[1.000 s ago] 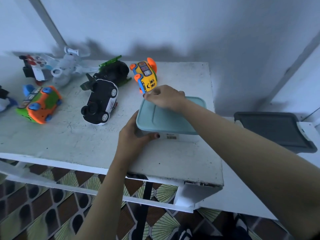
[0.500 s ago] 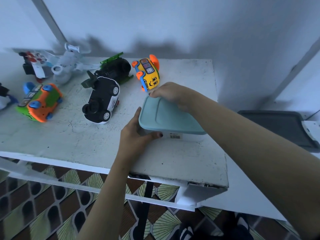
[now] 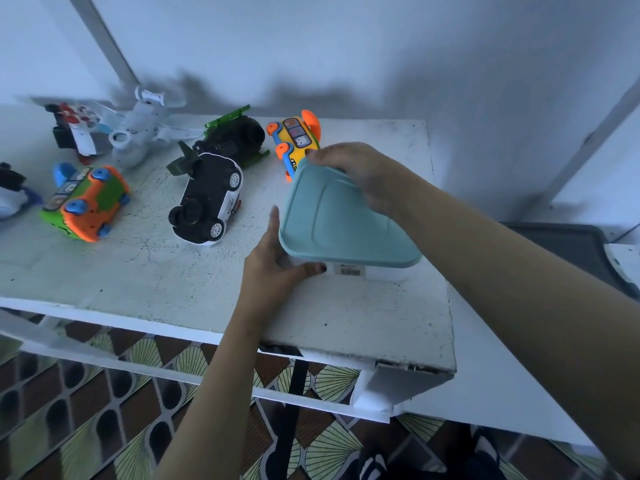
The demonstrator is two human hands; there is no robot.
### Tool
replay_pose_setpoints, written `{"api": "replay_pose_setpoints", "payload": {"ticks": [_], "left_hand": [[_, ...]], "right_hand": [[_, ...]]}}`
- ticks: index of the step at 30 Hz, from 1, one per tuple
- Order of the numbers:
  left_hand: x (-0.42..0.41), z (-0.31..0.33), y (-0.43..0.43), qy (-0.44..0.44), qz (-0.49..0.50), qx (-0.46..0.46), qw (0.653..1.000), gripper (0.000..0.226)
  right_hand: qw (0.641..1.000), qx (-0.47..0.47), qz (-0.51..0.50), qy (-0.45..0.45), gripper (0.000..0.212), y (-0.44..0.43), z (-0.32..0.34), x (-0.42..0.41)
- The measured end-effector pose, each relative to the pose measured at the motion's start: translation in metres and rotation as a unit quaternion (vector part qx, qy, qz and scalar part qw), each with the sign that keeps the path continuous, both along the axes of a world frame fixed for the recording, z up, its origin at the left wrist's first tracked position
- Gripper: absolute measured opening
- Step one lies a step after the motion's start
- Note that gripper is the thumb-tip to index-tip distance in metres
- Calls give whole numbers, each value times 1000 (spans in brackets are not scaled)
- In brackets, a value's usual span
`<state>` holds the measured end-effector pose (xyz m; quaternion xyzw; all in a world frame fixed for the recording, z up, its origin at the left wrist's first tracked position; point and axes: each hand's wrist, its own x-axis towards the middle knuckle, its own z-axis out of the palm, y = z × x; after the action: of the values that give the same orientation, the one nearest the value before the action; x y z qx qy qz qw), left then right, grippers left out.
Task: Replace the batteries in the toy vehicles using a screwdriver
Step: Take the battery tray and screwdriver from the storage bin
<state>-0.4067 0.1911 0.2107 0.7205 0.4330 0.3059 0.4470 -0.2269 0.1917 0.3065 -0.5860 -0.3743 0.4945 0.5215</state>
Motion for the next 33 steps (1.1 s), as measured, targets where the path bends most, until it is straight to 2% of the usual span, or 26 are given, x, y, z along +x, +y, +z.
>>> {"api": "replay_pose_setpoints", "payload": {"ticks": [1, 3, 5, 7, 9, 12, 16, 24, 28, 33], "left_hand": [[0, -1, 0, -1, -5, -2, 1000, 106], [1, -2, 0, -24, -5, -11, 1000, 95], [1, -1, -1, -41, -3, -15, 999, 85], [1, 0, -2, -46, -6, -18, 999, 85], [1, 0, -2, -41, -5, -17, 999, 86], [2, 1, -3, -28, -1, -13, 1000, 90], [2, 3, -4, -32, -2, -14, 999, 86], [4, 13, -9, -9, 1, -9, 1000, 80], [6, 21, -10, 39, 14, -8, 999, 82], [4, 34, -11, 52, -54, -54, 996, 100]], "right_hand": [[999, 19, -6, 30, 33, -1, 2, 1], [997, 37, -16, 71, 47, -5, 9, 4], [996, 46, -29, 76, 58, -7, 15, 4], [995, 59, -47, 58, 69, -9, 19, 2], [994, 76, -65, 36, 63, -12, 24, 0], [990, 87, -109, 36, 25, -19, 35, 0], [984, 81, -154, 25, 31, -29, 50, 4], [973, 118, -190, 52, 28, -45, 63, 15], [961, 194, -161, 110, 46, -53, 77, 23], [936, 221, -185, 202, 20, -59, 71, 31]]}}
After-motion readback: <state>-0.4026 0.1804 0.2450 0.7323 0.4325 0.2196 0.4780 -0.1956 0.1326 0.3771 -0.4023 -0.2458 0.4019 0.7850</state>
